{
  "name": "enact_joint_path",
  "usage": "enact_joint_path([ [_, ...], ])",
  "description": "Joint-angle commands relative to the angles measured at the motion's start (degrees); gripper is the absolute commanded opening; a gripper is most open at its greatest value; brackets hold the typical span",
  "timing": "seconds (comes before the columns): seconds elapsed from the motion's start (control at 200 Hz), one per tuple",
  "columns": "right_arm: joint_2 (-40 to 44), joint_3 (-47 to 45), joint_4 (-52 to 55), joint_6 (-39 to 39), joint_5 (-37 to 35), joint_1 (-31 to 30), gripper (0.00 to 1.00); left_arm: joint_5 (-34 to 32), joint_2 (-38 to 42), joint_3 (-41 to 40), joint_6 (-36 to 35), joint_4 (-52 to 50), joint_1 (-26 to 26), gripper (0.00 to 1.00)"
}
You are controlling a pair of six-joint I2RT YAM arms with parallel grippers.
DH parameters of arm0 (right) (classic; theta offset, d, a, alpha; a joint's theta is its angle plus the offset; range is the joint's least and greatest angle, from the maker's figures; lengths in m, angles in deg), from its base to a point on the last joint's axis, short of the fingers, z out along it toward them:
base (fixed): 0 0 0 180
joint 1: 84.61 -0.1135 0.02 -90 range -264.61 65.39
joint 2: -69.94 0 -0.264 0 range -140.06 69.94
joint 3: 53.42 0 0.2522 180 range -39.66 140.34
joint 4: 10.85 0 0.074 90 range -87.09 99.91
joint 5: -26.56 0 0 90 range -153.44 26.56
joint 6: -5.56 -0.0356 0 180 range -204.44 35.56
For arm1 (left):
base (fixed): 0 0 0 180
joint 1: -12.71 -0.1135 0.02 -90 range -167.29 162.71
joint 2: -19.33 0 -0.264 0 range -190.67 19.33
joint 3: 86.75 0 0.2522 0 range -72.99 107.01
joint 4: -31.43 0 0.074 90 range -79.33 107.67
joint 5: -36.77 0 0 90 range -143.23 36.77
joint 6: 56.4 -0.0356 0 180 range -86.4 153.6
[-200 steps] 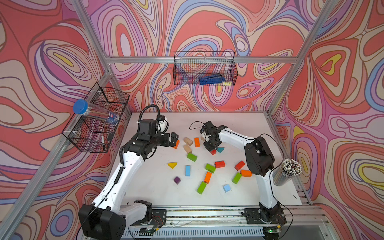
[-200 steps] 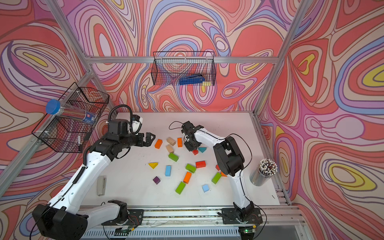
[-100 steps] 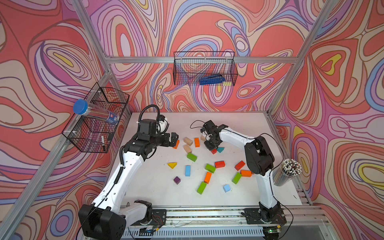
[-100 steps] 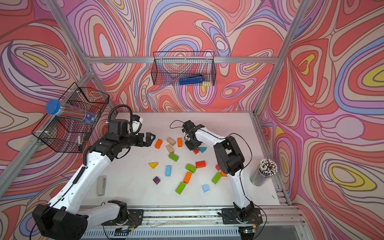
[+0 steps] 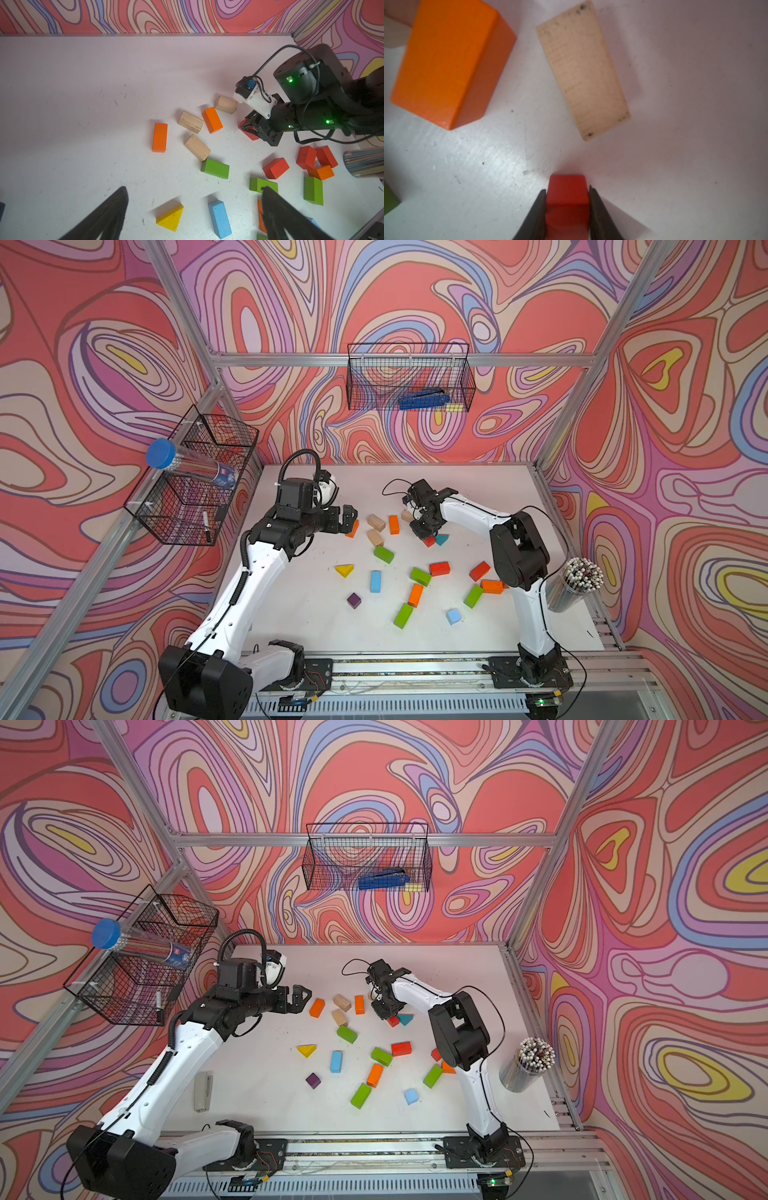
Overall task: Assemble a heart with building blocks
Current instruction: Assemble the building block at the center of the board.
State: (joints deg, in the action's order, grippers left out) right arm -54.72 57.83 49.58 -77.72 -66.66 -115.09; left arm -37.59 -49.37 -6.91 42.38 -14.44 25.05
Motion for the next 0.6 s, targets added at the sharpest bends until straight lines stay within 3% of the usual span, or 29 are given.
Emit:
enact_joint_path([
  [0.0,-1.4,0.1,-0.6,0.7,-0.6,0.5,0.21,0.6,-0.2,-0.3,-0.5,-0.6,0.1,1.0],
  [0.596,-1.2,-0.7,-0.6,2.1,-0.2,0.7,0.2,0.5,-0.5,-0.3,-0.5,-0.7,0.1,1.0],
])
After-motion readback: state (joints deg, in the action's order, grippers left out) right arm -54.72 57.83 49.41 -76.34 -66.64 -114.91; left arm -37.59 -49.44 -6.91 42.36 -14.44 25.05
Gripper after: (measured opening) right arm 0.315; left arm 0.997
